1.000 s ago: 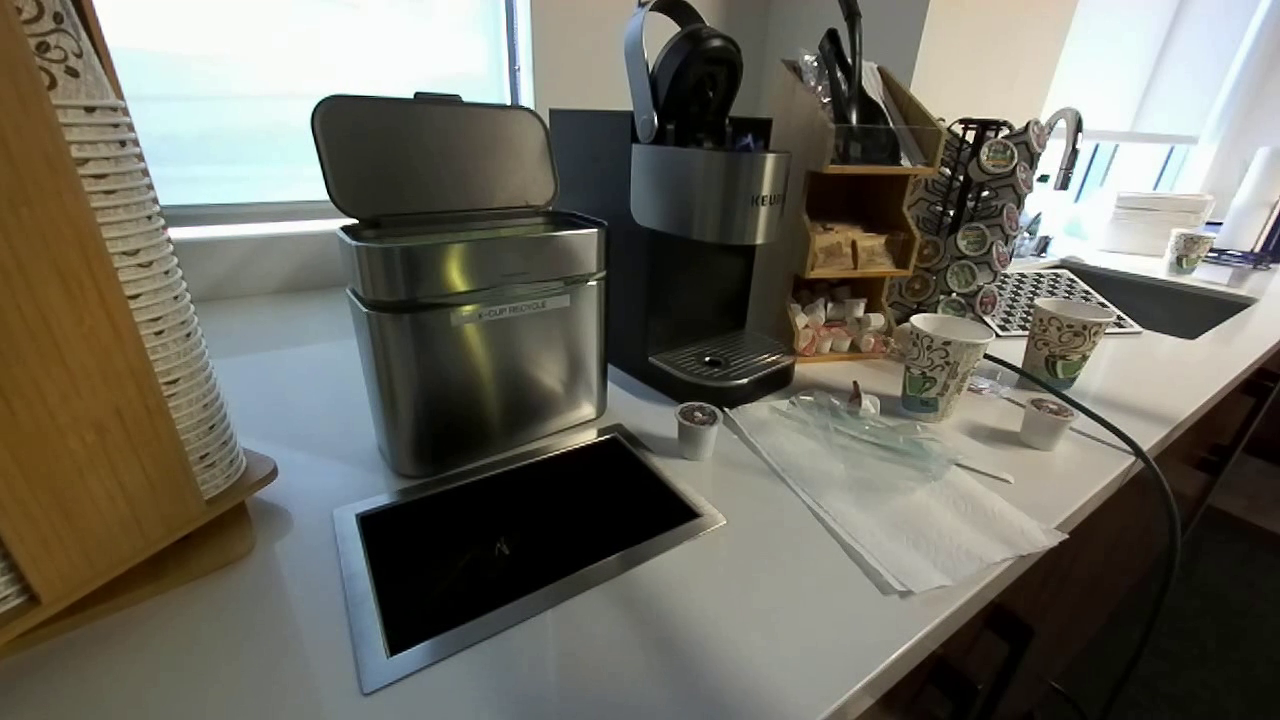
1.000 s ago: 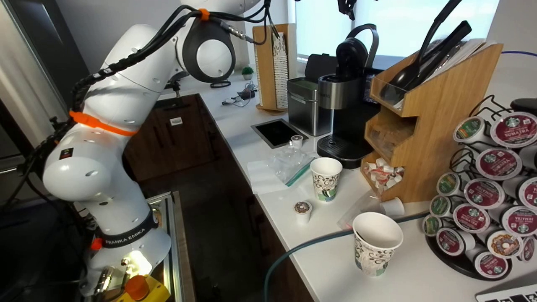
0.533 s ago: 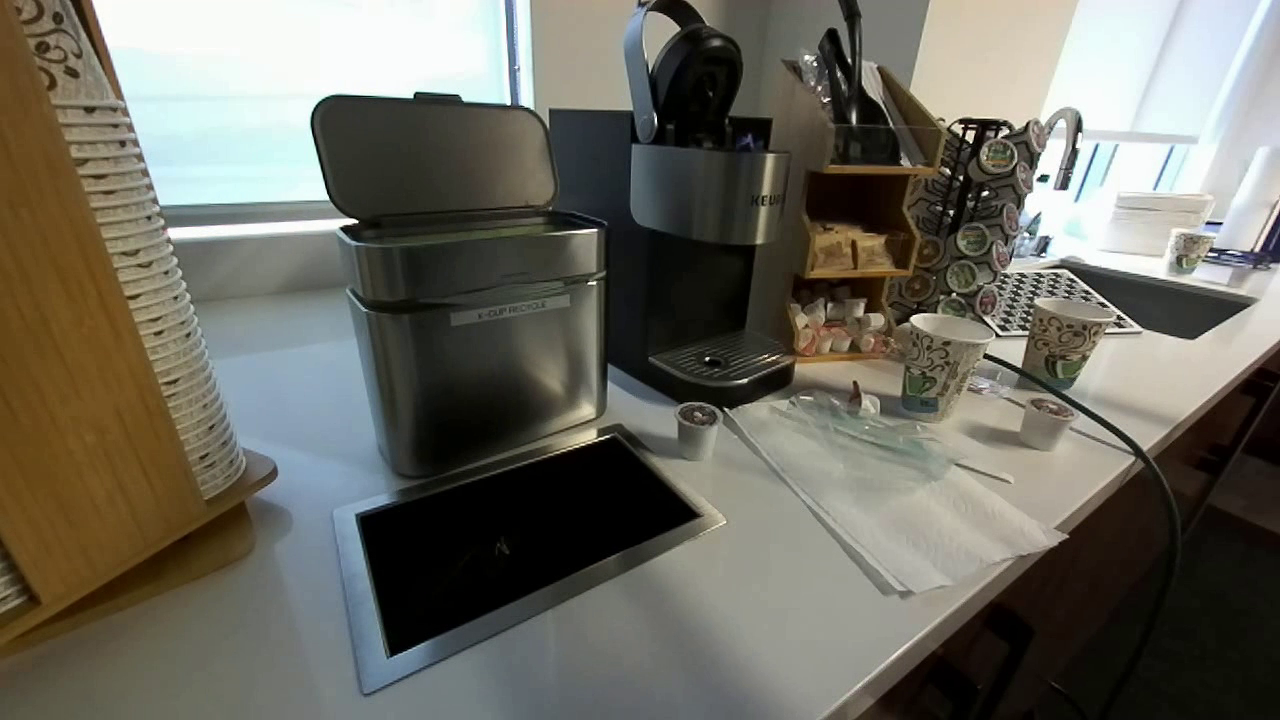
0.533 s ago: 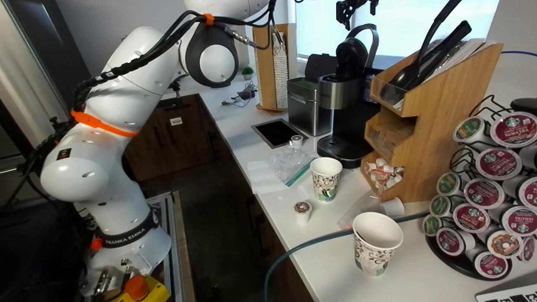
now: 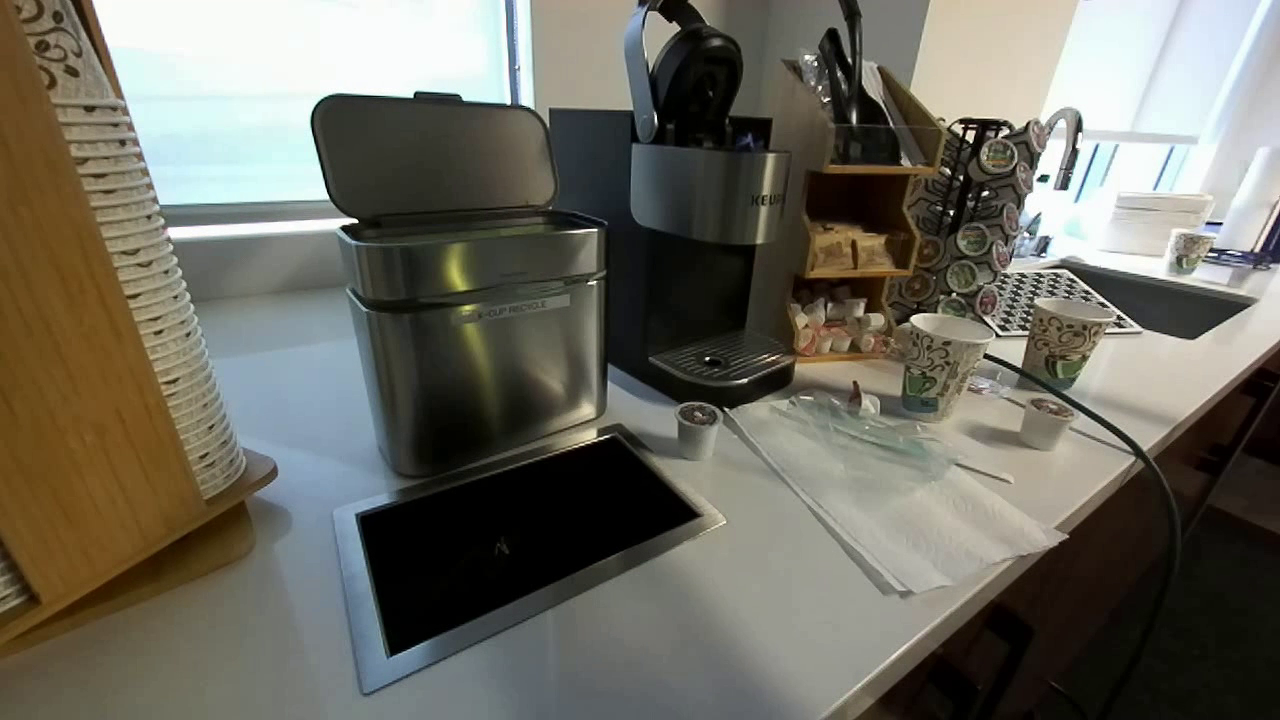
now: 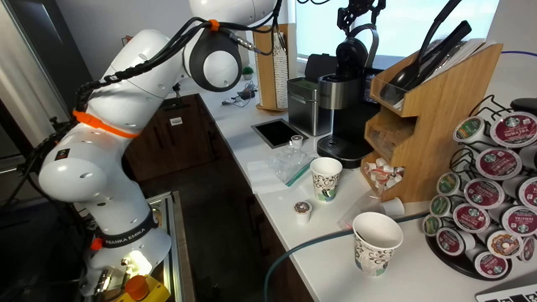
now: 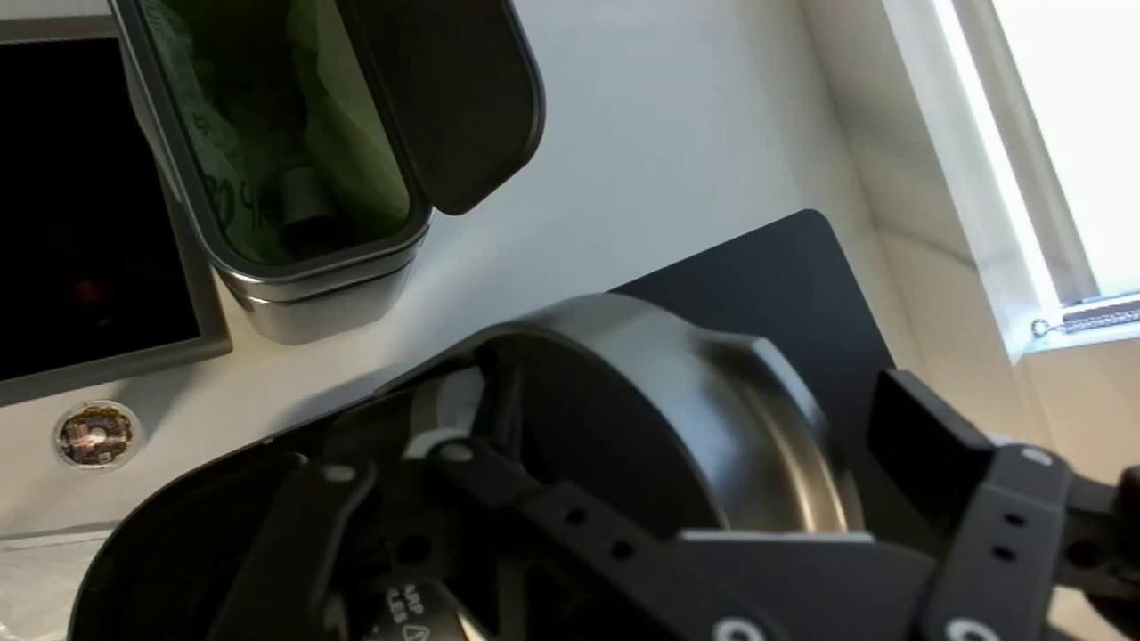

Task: Close the coffee maker

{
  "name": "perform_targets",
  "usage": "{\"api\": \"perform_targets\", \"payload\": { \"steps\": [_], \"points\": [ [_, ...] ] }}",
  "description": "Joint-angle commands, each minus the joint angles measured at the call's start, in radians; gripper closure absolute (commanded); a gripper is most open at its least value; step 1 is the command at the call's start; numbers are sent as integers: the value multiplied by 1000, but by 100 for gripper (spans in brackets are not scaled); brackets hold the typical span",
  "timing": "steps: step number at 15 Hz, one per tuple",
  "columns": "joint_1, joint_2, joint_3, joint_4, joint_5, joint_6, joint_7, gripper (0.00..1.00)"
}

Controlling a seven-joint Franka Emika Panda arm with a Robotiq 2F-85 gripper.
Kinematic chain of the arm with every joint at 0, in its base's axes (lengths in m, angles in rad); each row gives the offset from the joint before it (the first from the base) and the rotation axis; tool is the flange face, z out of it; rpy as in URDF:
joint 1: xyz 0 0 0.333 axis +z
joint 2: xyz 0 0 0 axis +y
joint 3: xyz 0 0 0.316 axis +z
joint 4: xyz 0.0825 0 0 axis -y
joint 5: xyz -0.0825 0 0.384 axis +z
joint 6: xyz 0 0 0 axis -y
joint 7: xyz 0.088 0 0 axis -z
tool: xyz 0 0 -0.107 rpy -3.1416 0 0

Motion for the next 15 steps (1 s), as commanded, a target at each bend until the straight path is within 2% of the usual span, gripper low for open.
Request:
{"api": "perform_targets", "payload": {
  "steps": [1,15],
  "points": [
    [-16,3,23,8,47,-75,31,0],
    [-27,-38,54,-21,93,-240,93,0]
  ]
}}
